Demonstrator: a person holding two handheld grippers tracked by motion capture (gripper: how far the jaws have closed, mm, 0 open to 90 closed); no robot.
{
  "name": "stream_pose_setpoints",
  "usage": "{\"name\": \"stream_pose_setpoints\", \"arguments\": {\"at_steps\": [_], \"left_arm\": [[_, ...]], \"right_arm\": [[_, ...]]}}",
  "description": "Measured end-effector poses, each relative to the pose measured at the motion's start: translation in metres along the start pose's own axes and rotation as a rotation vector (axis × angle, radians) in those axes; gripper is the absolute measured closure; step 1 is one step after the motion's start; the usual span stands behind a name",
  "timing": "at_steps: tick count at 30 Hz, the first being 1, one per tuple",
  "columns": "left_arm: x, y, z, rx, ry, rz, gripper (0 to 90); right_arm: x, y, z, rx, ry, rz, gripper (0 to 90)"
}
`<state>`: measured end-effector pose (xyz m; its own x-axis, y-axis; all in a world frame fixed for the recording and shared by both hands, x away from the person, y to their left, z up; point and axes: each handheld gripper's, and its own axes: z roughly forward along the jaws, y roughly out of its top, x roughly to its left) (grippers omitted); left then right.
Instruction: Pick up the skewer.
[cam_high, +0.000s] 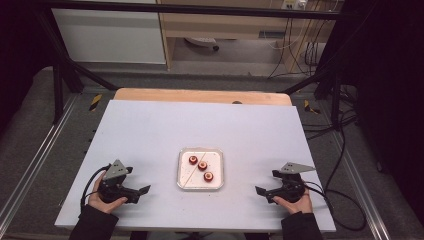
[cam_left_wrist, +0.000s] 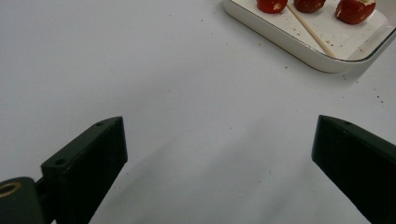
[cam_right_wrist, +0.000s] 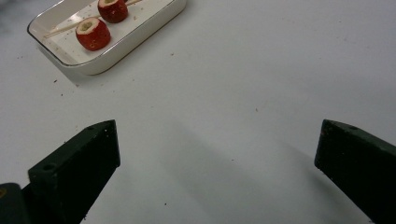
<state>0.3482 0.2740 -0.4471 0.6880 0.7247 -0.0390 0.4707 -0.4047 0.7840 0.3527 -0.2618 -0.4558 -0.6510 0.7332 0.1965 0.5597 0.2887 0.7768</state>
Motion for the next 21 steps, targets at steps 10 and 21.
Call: {"name": "stream_pose_setpoints", "arguments": {"at_steps": [10,21], "left_arm": [[-0.0013,0.0021,-0.0003,0.004,-0.001,0.005,3.4],[-0.0041,0.0061,0.0020,0.005,-0.001,0.005,3.4]], "right_arm": [[0.0001,0.0000,0.0000,-0.003,-0.002,0.001,0.7],[0.0004,0.0000,-0.0004,-0.008,-0.003,-0.003,0.7]]}}
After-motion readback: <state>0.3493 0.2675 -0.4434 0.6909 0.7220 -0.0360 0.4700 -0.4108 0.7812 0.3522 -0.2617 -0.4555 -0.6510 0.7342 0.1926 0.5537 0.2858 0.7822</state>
